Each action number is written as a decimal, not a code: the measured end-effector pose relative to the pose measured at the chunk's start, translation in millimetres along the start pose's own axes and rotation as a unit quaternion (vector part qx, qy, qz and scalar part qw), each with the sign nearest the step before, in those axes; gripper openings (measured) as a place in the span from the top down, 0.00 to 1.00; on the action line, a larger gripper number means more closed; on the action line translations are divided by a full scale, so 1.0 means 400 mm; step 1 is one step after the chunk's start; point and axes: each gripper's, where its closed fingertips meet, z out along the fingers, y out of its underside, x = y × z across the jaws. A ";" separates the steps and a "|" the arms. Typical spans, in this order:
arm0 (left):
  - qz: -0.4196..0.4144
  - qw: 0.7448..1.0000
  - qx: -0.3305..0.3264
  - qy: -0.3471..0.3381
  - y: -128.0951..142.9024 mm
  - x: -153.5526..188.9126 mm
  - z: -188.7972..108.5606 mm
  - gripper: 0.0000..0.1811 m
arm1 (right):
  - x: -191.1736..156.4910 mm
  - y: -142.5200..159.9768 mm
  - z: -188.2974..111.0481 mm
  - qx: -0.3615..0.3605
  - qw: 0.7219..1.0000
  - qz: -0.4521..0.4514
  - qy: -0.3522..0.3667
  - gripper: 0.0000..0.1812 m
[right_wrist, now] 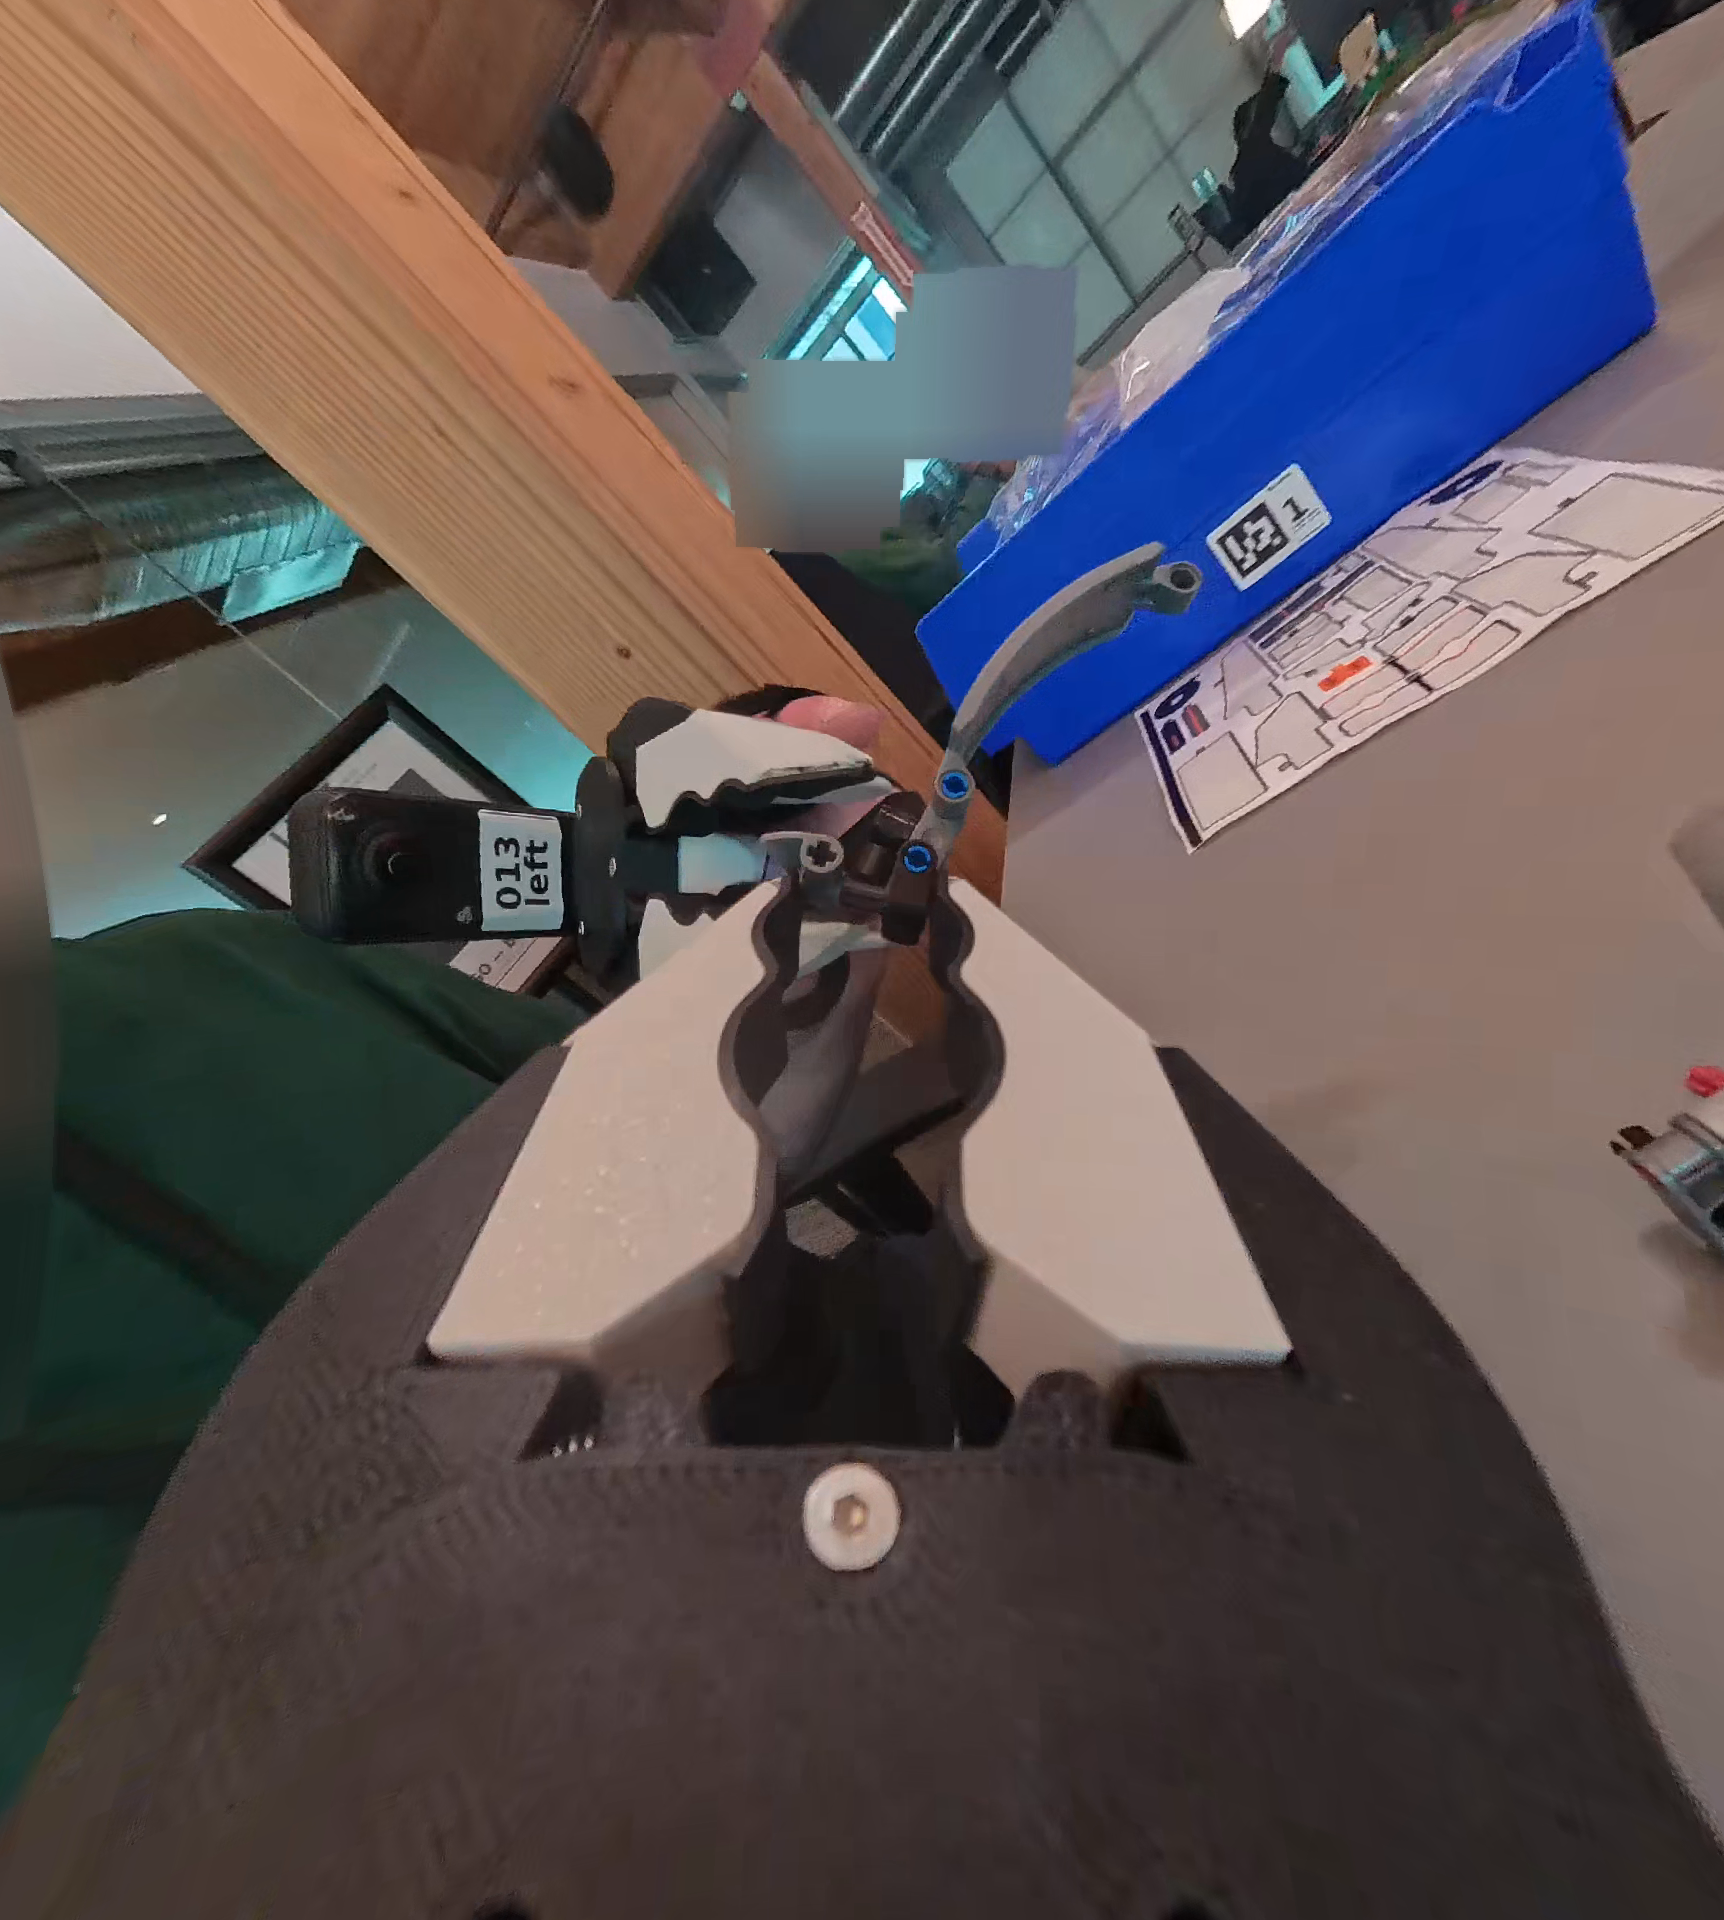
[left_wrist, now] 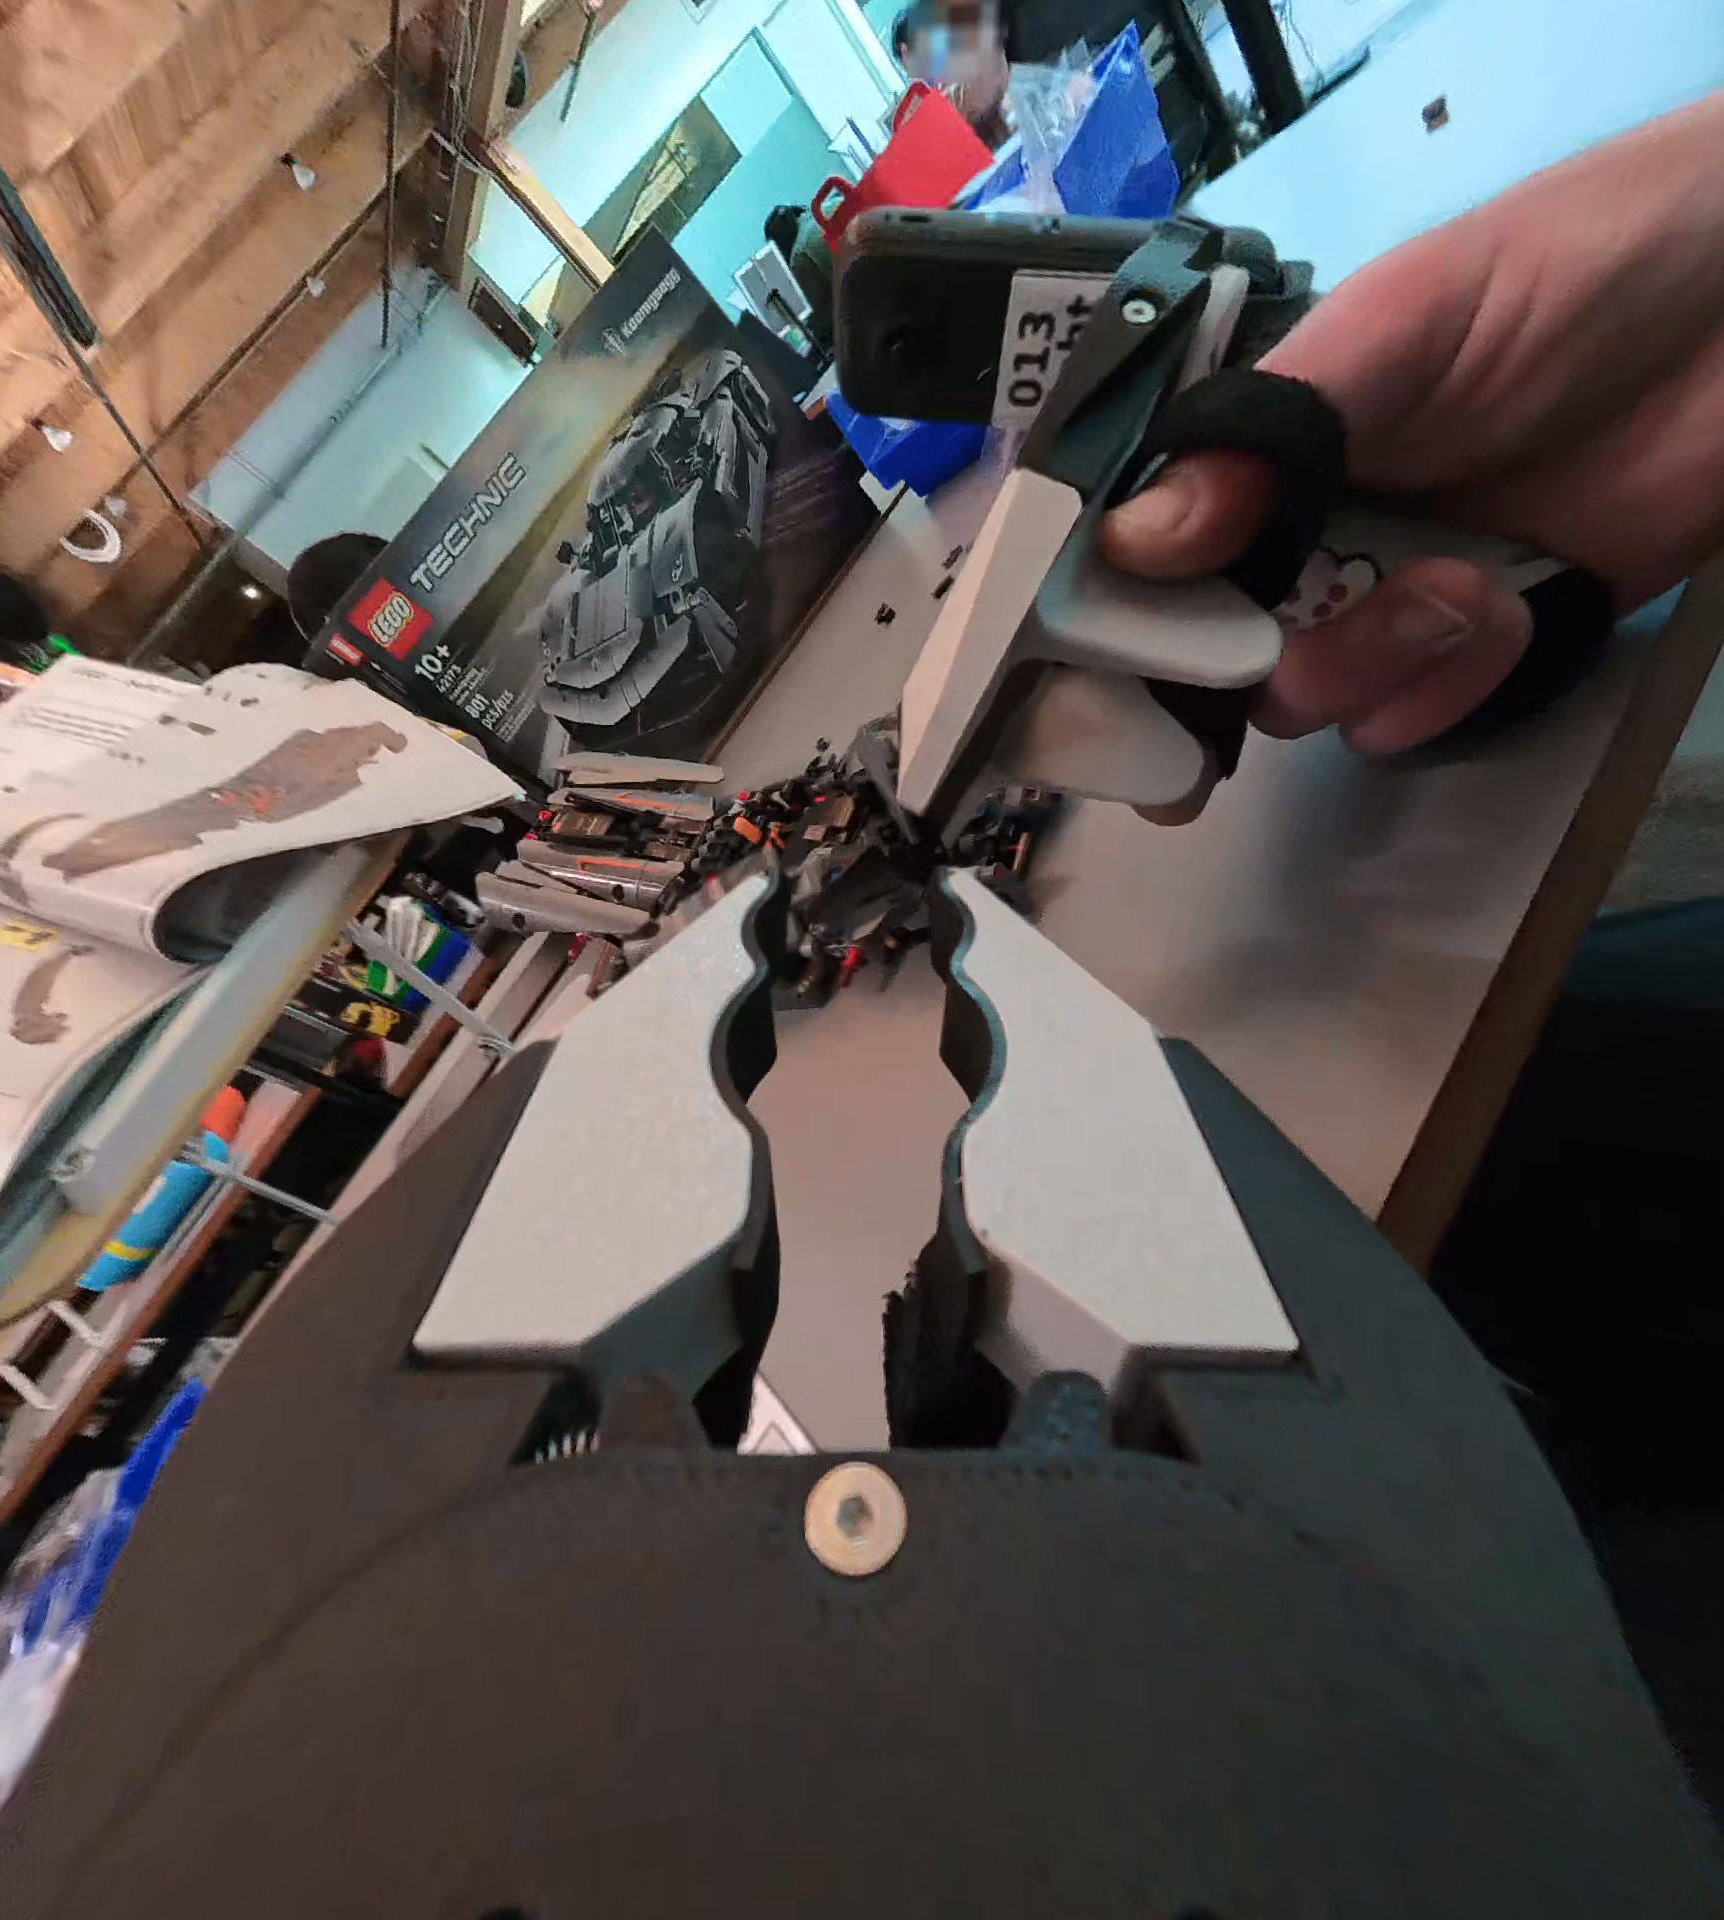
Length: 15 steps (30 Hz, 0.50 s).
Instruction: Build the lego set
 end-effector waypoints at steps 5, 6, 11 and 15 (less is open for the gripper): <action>0.073 0.996 -0.023 0.051 0.011 0.034 0.007 0.95 | 0.002 0.029 0.008 -0.054 0.998 0.032 -0.016 0.87; 0.076 0.995 -0.020 0.055 0.008 0.036 0.006 0.95 | 0.000 0.030 0.007 -0.060 0.997 0.038 -0.024 0.87; 0.001 0.995 -0.036 0.090 0.032 0.035 0.018 0.97 | 0.015 0.013 0.011 -0.057 0.998 0.010 0.003 0.77; -0.110 0.985 -0.004 0.135 0.026 0.011 0.005 0.97 | 0.030 -0.009 -0.016 -0.059 0.984 -0.135 0.104 0.74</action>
